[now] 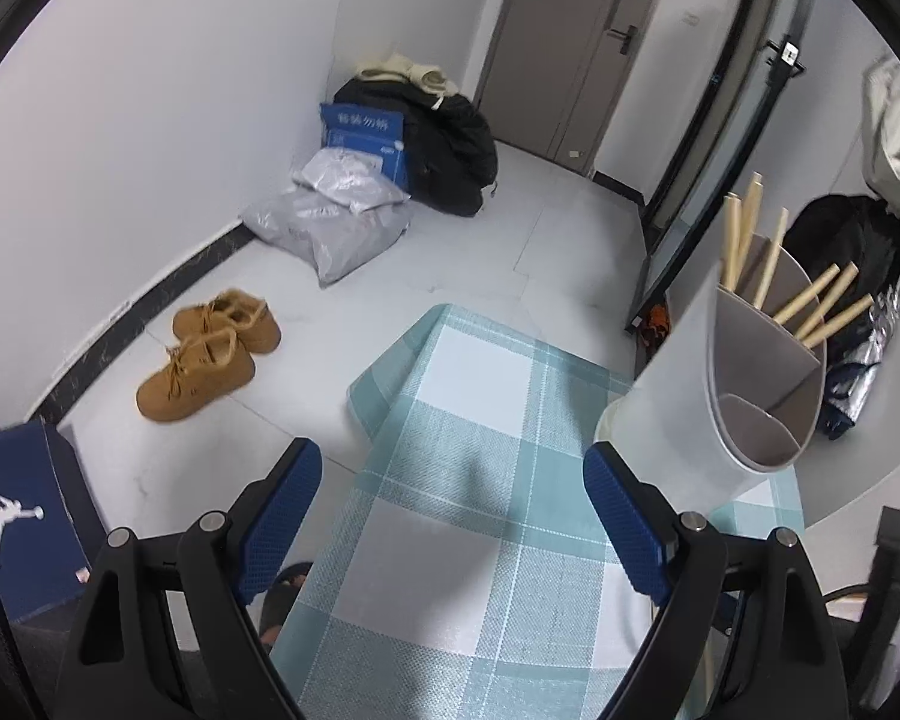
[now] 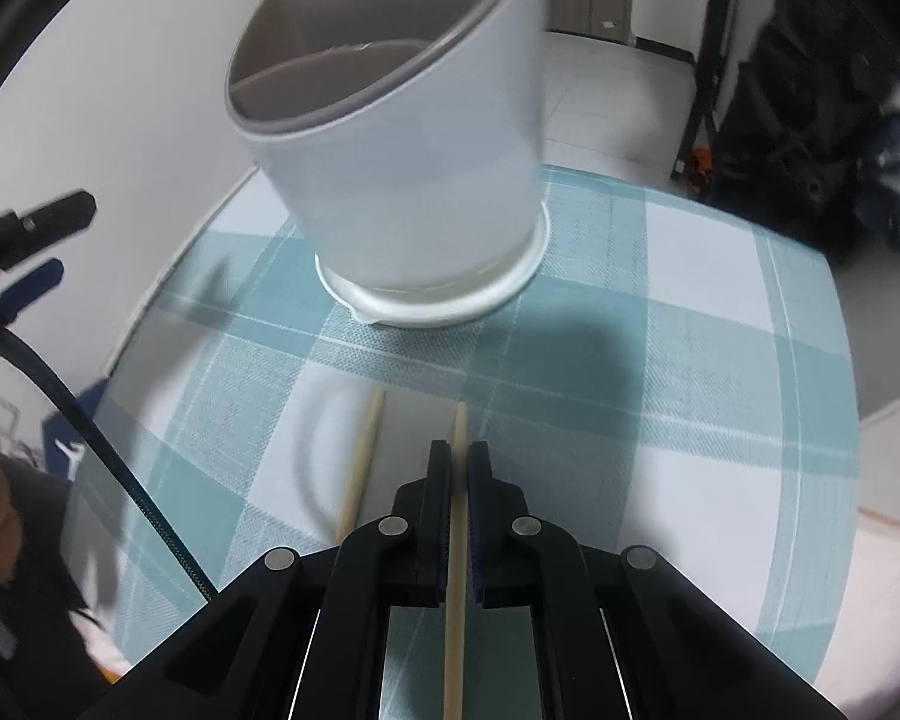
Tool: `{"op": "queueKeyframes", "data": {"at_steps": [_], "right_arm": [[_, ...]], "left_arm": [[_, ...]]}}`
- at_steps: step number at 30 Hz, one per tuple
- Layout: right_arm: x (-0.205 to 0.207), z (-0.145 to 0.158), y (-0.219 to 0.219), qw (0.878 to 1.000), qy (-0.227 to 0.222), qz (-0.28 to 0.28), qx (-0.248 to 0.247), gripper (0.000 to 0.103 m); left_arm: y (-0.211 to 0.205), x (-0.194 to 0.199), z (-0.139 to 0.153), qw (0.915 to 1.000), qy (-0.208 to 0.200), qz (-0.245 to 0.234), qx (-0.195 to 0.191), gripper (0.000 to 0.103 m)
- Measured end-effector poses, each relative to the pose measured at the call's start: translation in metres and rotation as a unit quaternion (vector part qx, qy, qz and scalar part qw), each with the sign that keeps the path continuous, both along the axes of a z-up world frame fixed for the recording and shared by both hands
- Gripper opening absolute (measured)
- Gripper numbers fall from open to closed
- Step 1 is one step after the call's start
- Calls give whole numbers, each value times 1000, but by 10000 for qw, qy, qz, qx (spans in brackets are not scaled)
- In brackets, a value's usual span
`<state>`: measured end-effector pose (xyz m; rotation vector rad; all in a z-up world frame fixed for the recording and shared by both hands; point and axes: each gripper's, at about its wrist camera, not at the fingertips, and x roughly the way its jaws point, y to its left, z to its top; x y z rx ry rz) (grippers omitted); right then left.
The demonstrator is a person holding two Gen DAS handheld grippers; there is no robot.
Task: Organize utensils
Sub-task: 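Pinch one chopstick with the right tool while the left tool pinches the other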
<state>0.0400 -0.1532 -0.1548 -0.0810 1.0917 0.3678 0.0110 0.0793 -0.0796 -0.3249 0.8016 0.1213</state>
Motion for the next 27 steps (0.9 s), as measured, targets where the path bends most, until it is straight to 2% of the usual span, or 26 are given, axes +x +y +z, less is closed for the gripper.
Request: {"op": "queueKeyframes", "data": {"at_steps": [8,15,20,27], "right_arm": [[-8,16,-35,9965,-71,-403,731,4],[-14,32,-69,9824,-275,-911,1609,4],[-21,36,-85,9710,-451,-1265,1977,4],[-21,38,-107,9629,-600,-1490,2167,4]], "left_arm": [[-17,-1,1,9996,99,-261,72,87],[-39,0,0,9983,134,-522,205,87],[-55,-1,-1,9970,211,-682,302,87],[-77,-1,-17,9923,647,-981,383,87]]}}
